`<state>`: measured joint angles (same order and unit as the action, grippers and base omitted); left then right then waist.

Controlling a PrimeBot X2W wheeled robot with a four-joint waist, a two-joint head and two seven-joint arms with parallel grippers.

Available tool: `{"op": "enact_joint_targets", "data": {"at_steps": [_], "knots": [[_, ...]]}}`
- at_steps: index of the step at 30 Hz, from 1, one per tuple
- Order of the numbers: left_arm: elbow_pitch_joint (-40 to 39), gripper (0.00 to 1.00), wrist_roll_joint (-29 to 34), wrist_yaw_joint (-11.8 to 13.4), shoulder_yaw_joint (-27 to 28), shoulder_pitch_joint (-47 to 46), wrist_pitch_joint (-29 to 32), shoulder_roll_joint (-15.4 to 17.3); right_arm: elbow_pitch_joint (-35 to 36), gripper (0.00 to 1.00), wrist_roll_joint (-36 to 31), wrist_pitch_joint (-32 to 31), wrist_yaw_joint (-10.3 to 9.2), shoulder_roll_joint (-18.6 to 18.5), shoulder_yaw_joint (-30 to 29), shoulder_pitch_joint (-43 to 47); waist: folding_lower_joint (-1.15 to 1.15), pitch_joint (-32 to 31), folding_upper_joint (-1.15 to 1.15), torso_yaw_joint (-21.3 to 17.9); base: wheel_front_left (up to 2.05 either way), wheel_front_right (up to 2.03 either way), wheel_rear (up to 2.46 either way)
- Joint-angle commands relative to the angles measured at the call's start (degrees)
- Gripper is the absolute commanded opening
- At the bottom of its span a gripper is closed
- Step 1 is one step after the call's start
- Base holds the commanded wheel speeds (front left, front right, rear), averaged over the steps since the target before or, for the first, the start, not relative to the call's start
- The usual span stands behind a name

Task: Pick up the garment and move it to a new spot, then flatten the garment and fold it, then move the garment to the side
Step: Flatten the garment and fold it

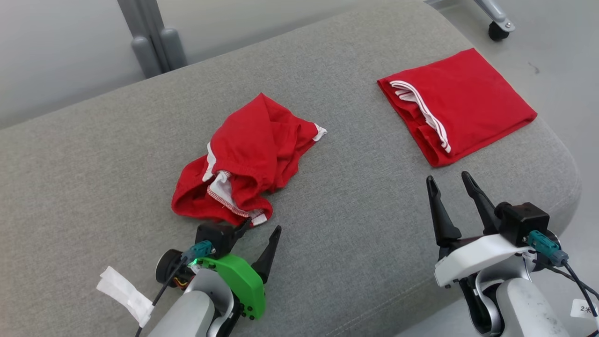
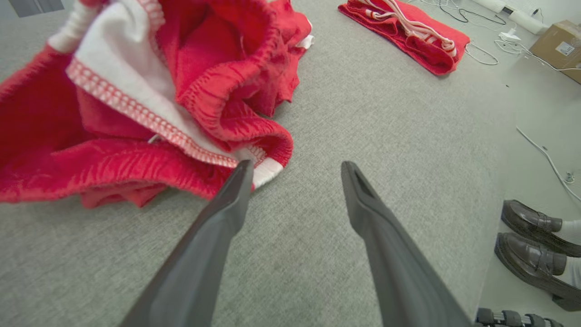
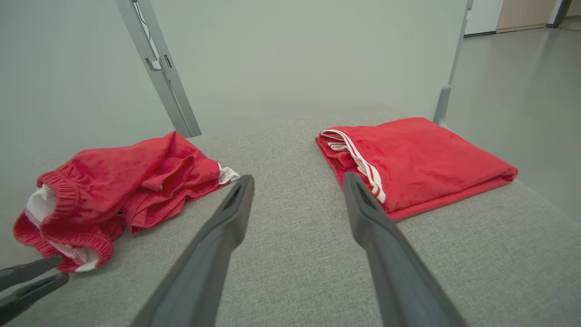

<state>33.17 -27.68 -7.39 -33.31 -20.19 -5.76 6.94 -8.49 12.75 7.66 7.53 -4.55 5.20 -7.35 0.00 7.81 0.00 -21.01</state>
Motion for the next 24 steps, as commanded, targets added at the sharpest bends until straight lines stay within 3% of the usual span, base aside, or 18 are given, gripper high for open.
{"op": "enact_joint_targets", "data": {"at_steps": [1,9,14,15,16,24], "knots": [[0.95,1.00,0.37,-0.08,-0.17,-1.66,-0.59,0.28,-0.16,1.00,0.22,0.48,-0.09,0.07,0.11,-0.85,0.00,2.10,0.00,-1.86,0.00,0.00,0.00],[7.77,1.00,1.53,0.03,-2.75,-6.95,-0.90,-0.66,-0.62,1.00,0.15,0.68,-0.09,-0.02,0.50,-1.51,0.00,2.98,0.00,-2.03,0.00,0.00,0.00],[13.51,1.00,2.57,4.15,-2.87,-10.17,-0.16,-1.73,-0.97,1.00,0.26,0.73,-0.09,0.06,1.16,-2.12,0.00,3.16,0.00,-2.27,0.00,0.00,0.00],[14.32,0.13,2.60,4.49,-3.01,-10.62,-0.05,-1.92,-1.01,1.00,0.28,0.76,-0.09,0.01,1.27,-2.17,0.00,3.16,0.00,-2.31,0.00,0.00,0.00],[15.22,0.00,2.19,4.10,-3.12,-10.98,0.20,-2.07,-1.08,1.00,0.27,0.83,-0.09,-0.05,1.35,-2.19,0.00,3.13,0.00,-2.36,0.00,0.00,0.00],[10.60,0.00,-2.09,1.52,-0.88,-17.39,-5.69,-3.38,-1.15,1.00,-0.20,1.00,-0.09,-0.09,0.23,-1.37,0.00,2.70,0.00,-1.26,0.00,0.00,0.00]]}}
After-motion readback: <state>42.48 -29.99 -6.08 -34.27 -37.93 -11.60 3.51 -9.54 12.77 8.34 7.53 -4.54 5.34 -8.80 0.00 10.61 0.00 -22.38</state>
